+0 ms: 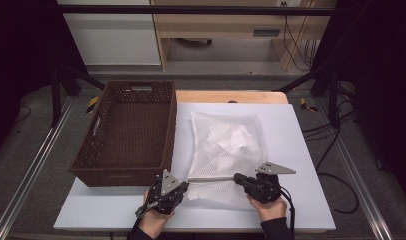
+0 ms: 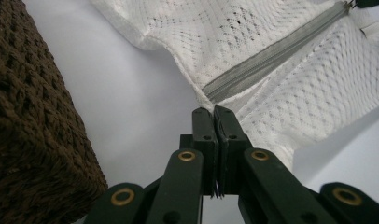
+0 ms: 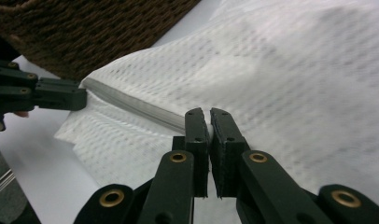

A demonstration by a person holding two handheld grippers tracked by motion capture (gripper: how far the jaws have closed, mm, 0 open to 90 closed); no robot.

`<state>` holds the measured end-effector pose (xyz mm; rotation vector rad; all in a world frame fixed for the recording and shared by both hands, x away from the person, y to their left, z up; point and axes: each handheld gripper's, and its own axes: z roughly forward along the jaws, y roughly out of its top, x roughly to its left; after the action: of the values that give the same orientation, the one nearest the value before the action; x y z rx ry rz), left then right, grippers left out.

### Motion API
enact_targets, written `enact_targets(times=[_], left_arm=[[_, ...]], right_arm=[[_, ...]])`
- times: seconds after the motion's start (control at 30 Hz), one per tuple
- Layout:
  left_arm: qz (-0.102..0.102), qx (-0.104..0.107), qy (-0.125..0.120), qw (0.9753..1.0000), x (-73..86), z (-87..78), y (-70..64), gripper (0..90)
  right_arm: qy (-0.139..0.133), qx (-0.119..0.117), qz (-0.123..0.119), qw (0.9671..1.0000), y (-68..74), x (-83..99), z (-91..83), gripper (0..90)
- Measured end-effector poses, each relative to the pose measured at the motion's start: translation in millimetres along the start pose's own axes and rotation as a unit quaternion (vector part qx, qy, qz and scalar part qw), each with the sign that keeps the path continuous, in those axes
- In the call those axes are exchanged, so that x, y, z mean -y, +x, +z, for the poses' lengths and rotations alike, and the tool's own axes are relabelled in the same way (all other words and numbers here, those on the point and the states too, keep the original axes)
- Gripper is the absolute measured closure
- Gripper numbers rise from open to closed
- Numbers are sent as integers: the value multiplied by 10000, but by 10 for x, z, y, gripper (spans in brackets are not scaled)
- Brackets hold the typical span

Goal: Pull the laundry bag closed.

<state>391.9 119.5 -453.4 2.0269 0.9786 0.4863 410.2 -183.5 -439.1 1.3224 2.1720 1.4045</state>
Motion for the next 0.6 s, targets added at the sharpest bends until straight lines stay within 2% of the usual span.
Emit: enact_targets(times=[0.3, 0.6], left_arm=[[-7, -25, 35, 10000, 13, -7, 13, 874], [-13, -39, 69, 10000, 40, 2, 16, 873]], right_arm=[[-39, 123, 189, 9997, -195, 37, -194, 864], [13, 367, 319, 9988, -342, 99, -313, 864]])
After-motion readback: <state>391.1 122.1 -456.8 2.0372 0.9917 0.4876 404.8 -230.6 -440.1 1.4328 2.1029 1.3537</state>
